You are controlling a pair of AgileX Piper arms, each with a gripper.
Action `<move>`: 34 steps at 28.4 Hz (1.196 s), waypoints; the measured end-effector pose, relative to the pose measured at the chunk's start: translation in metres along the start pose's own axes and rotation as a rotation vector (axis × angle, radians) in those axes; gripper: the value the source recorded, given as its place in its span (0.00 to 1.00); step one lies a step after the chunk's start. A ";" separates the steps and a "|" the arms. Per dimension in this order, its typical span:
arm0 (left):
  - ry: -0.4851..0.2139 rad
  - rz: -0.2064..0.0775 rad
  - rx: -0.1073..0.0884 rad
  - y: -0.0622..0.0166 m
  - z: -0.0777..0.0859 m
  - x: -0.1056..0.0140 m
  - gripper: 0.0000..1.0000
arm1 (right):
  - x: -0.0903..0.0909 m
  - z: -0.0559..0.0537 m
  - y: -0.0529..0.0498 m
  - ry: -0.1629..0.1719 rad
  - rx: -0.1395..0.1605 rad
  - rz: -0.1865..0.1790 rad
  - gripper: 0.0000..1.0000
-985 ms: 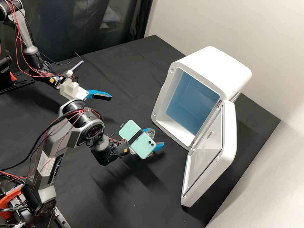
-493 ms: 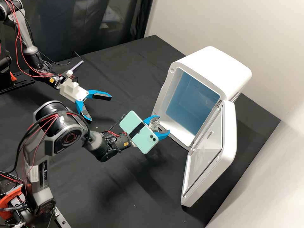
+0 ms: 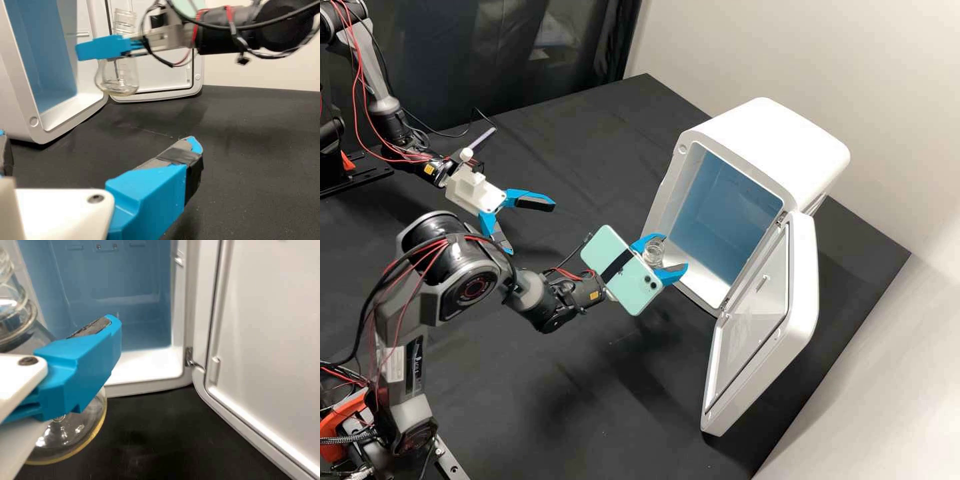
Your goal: Place the flask in the incubator
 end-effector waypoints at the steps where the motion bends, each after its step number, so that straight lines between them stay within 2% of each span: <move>1: 0.000 0.000 0.000 0.0000 0.000 0.000 1.00 | 0.004 0.000 0.000 -0.004 -0.004 -0.002 0.00; 4: 0.000 0.000 0.000 0.0000 0.000 0.000 1.00 | 0.019 -0.003 0.003 -0.016 -0.017 0.002 0.00; 7: 0.000 0.000 0.000 0.0000 0.000 0.000 1.00 | 0.036 -0.006 0.008 -0.036 -0.009 0.025 0.00; 12: 0.000 0.000 0.000 0.0000 0.000 0.000 1.00 | 0.064 -0.016 0.017 -0.041 0.011 0.058 0.00; 23: -0.011 -0.003 0.002 -0.0007 0.003 0.000 1.00 | 0.114 -0.028 0.028 -0.090 0.020 0.080 0.00; 29: -0.012 -0.003 0.003 -0.0007 0.003 0.000 1.00 | 0.138 -0.048 0.023 -0.081 -0.032 0.068 0.00; 34: -0.012 -0.003 0.003 -0.0007 0.003 0.000 1.00 | 0.154 -0.062 0.017 -0.087 -0.057 0.056 0.00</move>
